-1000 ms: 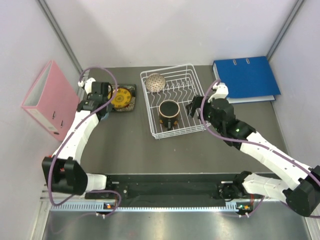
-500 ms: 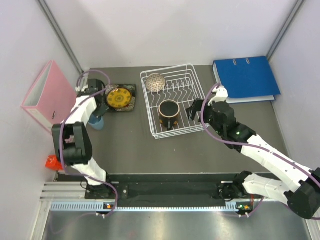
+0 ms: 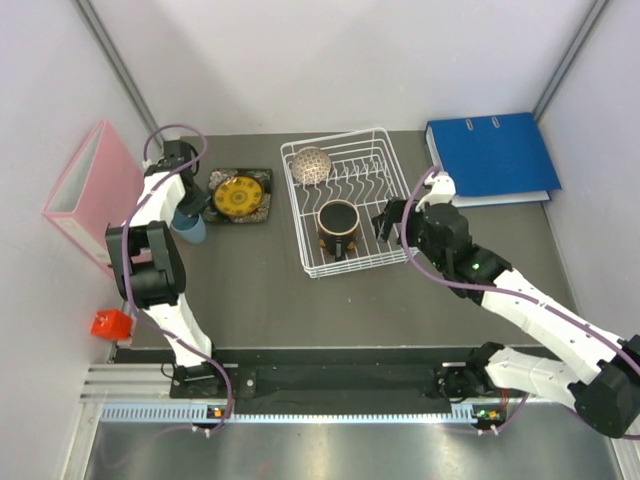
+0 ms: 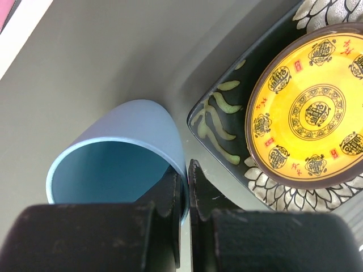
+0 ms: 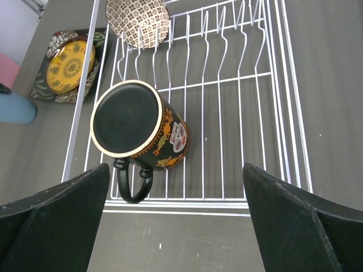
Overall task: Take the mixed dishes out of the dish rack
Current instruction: Place the cup at the center of the board.
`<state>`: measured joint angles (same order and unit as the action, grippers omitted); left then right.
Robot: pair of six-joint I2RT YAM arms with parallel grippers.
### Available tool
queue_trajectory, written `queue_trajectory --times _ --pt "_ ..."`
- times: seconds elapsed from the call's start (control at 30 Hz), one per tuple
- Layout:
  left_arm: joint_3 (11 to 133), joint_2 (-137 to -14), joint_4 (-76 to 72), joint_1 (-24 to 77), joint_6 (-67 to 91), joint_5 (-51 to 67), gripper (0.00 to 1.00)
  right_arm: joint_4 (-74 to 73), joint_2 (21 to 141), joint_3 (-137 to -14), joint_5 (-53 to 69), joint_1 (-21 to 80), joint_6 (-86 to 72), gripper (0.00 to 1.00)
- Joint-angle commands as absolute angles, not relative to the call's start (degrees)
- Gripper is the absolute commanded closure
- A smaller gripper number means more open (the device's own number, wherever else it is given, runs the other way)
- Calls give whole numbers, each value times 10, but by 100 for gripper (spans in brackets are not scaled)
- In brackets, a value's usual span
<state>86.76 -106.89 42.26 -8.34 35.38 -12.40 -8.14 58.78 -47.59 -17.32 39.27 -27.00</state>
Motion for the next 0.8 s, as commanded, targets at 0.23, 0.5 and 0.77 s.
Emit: queue_trajectory --times 0.23,0.5,0.77 --pt "896 -1056 461 -91 345 -143 28 -49 613 -480 -164 401 -265 0" --pt "954 -1006 496 -84 369 -118 1 -44 620 -480 -166 401 -264 0" --pt "949 -908 478 34 395 -154 1 -49 660 -496 -179 404 -264 0"
